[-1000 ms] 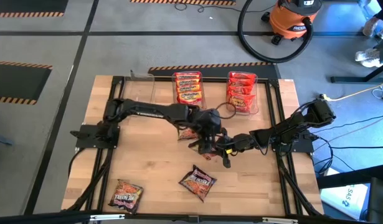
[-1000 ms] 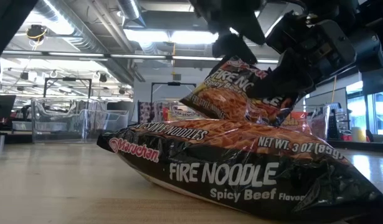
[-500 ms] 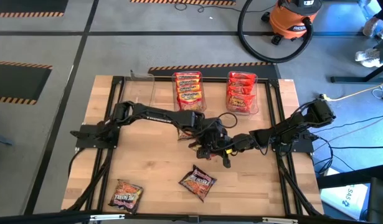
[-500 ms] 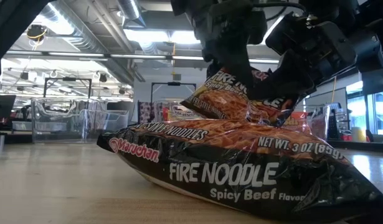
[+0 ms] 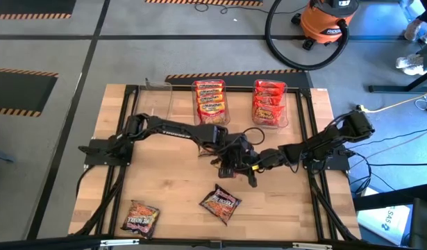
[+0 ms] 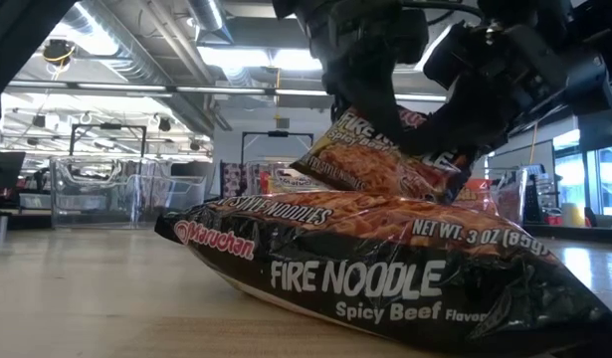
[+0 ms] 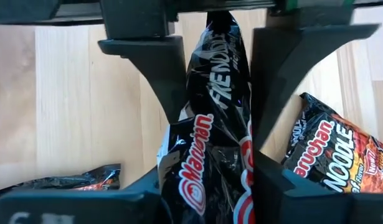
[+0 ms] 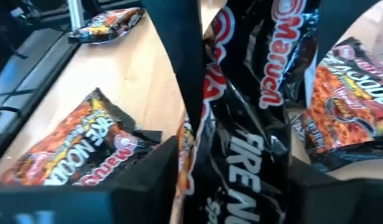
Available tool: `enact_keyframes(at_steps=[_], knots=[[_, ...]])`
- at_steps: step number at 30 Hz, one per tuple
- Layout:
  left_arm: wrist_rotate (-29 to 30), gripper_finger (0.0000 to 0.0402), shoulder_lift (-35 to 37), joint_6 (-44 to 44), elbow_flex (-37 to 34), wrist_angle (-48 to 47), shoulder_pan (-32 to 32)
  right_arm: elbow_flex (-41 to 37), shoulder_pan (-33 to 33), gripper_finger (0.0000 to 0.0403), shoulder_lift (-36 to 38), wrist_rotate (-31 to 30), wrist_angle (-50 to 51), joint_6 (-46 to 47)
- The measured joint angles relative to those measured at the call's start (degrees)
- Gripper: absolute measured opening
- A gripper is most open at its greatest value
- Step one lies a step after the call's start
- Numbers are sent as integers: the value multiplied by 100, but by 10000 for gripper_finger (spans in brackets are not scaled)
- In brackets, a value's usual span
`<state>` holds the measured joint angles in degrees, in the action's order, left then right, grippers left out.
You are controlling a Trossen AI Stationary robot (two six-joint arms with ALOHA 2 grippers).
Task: Sort Maruchan noodles
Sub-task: Put the top right black noodle pack into the left transparent bin
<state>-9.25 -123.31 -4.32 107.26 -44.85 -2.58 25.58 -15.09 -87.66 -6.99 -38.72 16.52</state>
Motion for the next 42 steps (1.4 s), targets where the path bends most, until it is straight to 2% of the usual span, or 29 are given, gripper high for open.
enact_keyframes(at_steps=[5,9,17,20,23,30,36,42], knots=[[309,106,193,-37,26,-302,-103,4,22,214,622,546,442,100],[658,105,463,21,-10,-746,-227,15,10,237,1260,461,1067,69],[1518,104,868,-13,-17,-1772,-479,9,4,243,2248,397,1757,-233],[1699,104,1122,-75,-201,-1908,-545,13,7,243,2298,261,1779,-312],[1772,104,1480,-178,-710,-1761,-576,13,7,243,2260,123,1746,-311],[1828,104,2899,-472,-2569,-144,-596,4,7,243,2163,-263,1811,-302],[2021,104,4155,-607,-4213,1570,-761,11,60,246,1949,-1295,1133,-347],[2396,104,5122,-390,-5627,3124,-736,57,481,291,1314,-1032,220,-337]])
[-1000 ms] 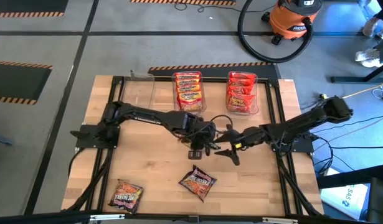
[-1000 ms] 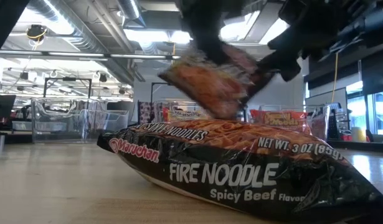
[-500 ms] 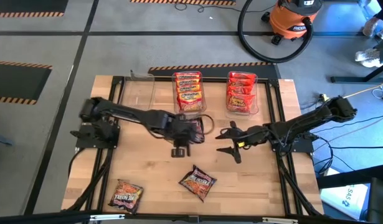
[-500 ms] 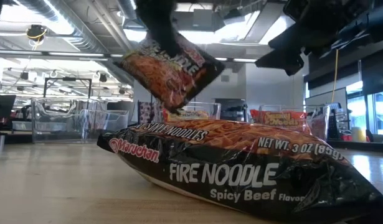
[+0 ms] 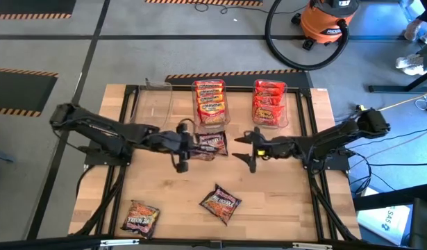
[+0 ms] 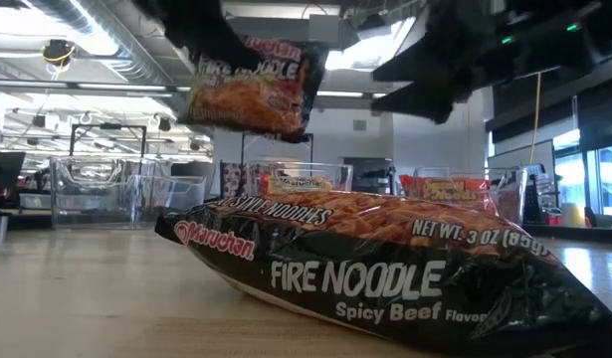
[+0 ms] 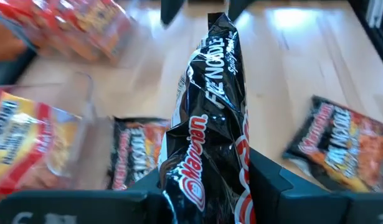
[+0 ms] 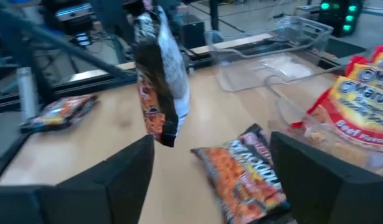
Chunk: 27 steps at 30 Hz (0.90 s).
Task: Sort Maruchan noodles
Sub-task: Put the top right black noodle pack into the left transparent bin
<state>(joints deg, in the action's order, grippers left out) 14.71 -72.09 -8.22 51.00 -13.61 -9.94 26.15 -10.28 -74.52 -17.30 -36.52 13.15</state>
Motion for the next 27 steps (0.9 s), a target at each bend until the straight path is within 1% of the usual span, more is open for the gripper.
enact_keyframes(at_steps=[5,8,11,13,17,19,22,25,27], knots=[[84,104,498,536,-956,1256,356,520,492,337,-734,167,-104,-91],[86,104,618,835,-1332,1958,680,1001,774,352,-1266,502,-112,-407],[-123,104,606,882,-1511,2410,1005,1454,997,355,-1778,879,-104,-647],[-437,104,605,889,-1538,2541,1186,1691,1104,355,-2043,1003,-98,-823],[-817,104,603,901,-1547,2663,1373,2037,1290,355,-2292,1135,-100,-1037],[-838,104,603,900,-1547,2883,1372,2092,1381,348,-2298,1318,-100,-1065],[-839,104,603,901,-1547,3212,1358,2114,1427,325,-2298,1697,-274,-1116],[-842,104,605,903,-1545,3480,1355,2114,1404,289,-2298,1801,-603,-1219],[-843,104,603,924,-1545,3489,1357,2120,1403,260,-2298,1849,-792,-1221]])
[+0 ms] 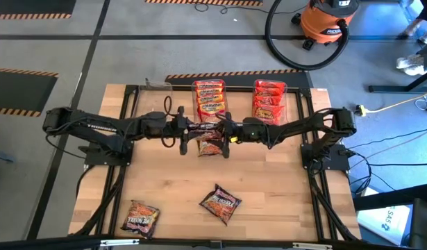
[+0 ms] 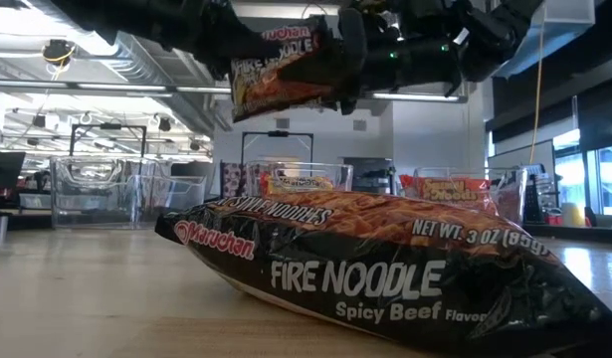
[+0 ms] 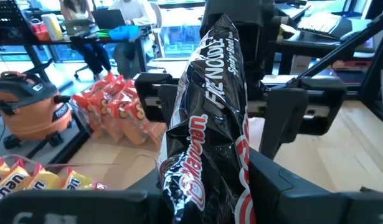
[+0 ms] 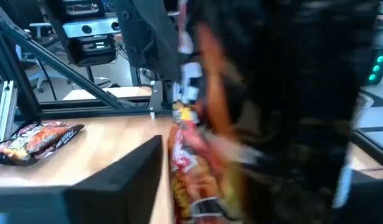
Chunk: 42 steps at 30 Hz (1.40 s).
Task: Sort Maruchan noodles
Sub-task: Put the top right black noodle pack into the left transparent bin
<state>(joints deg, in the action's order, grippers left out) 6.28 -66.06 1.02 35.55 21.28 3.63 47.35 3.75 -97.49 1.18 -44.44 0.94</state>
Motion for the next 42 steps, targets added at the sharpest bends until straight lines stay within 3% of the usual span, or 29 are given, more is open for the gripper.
enact_keyframes(at_steps=[6,10,16,24,30,38,42], knots=[[-1,105,0,-211,2,81,-3,0,4,165,0,1,-153,-6],[-28,116,3,-447,5,52,-3,-2,2,124,0,-5,-151,-129],[-393,162,129,-819,667,-1568,1,-2,-4,126,-2,62,-10,-141],[-309,239,-106,-687,2424,-4578,105,-4,2,119,-5,104,489,-92],[-615,260,-662,-640,3222,-5267,270,-11,2,118,-252,143,574,163],[-782,261,-1543,-643,3515,-5852,436,15,-2,116,-315,198,529,315],[-1303,261,-1800,-587,3632,-5849,435,17,-2,115,-315,195,533,316]])
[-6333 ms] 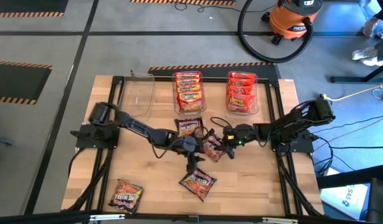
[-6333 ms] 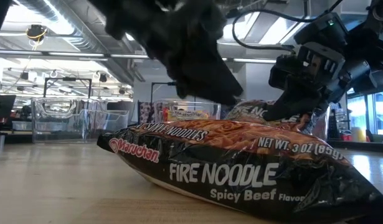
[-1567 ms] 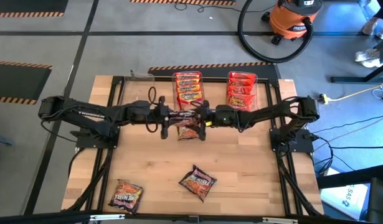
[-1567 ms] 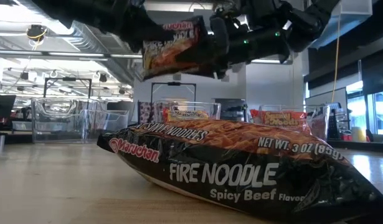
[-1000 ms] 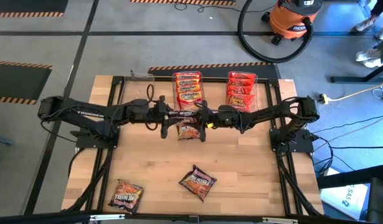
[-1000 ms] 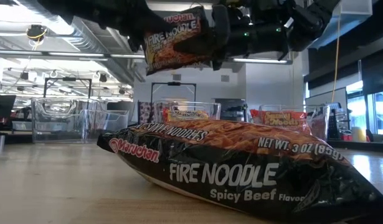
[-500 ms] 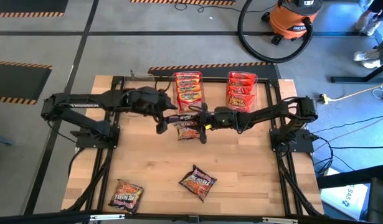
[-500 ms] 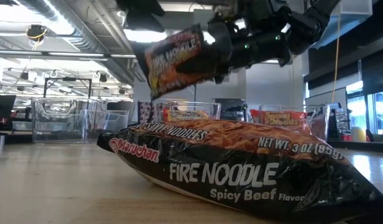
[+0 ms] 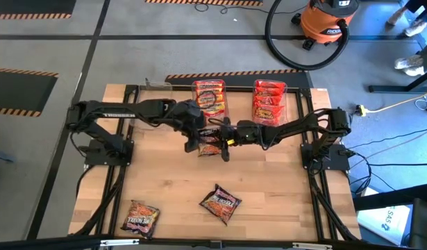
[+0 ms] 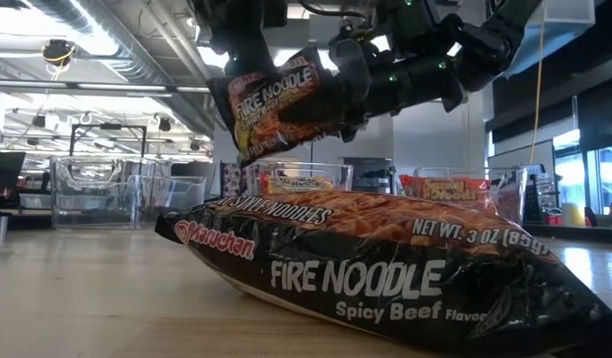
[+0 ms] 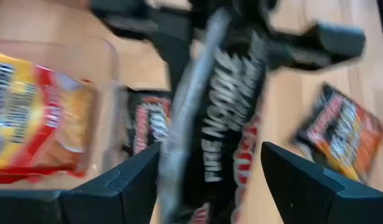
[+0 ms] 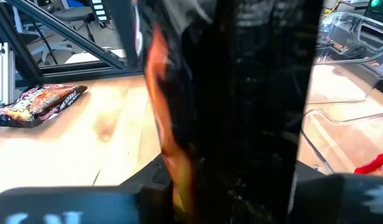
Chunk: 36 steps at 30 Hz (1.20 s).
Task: Sort Maruchan noodles
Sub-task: Put the top right black noodle pack into the left transparent bin
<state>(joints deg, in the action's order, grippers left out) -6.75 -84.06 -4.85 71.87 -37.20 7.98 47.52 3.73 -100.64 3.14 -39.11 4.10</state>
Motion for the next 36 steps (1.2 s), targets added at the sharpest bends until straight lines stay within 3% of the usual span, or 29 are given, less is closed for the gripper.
enact_keyframes(at_steps=[7,16,20,27,30,36], knots=[[-11,250,-350,197,11,-74,3,0,0,115,0,-4,-28,2],[39,151,-379,285,9,-78,1,-1,0,133,0,114,-21,56],[69,111,-364,445,11,-84,1,0,0,160,7,188,-35,29],[264,84,-231,673,18,-414,-10,12,93,245,536,1211,1006,103],[558,83,15,701,18,-722,-6,18,92,274,995,1215,1763,-5],[1753,82,675,856,18,-1743,194,18,74,304,1522,580,2815,-290]])
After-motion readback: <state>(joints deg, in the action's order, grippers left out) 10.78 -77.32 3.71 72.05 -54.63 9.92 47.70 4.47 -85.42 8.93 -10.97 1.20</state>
